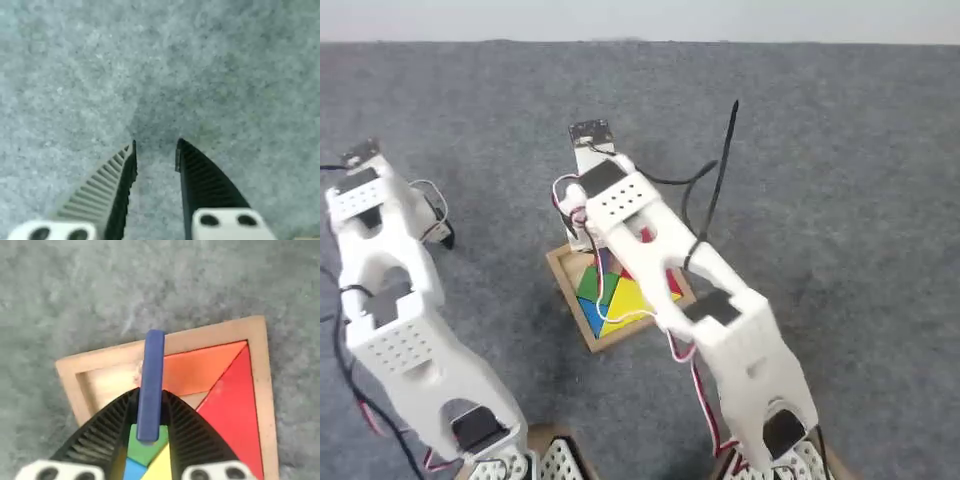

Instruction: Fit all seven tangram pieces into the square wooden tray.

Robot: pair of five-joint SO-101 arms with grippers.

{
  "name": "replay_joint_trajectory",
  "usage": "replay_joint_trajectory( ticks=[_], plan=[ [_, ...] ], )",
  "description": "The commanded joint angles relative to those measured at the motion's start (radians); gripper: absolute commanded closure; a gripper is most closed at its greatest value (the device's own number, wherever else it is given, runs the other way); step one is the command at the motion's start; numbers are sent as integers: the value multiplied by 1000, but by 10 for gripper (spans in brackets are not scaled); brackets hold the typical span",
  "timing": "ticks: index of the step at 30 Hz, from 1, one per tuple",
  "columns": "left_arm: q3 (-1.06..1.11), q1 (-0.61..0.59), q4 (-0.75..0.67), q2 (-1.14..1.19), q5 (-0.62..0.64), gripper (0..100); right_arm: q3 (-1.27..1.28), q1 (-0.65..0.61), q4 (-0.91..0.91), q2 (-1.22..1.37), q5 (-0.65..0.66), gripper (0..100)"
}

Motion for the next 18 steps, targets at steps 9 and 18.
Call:
replay_joint_trajectory(
  ticks=[9, 18],
  plan=[
    [-45, -2, 3, -12, 9, 874, -390, -58, 214, 213, -264, 991],
    [-47, 0, 2, -12, 9, 874, -488, -97, 297, 237, -296, 988]
  ],
)
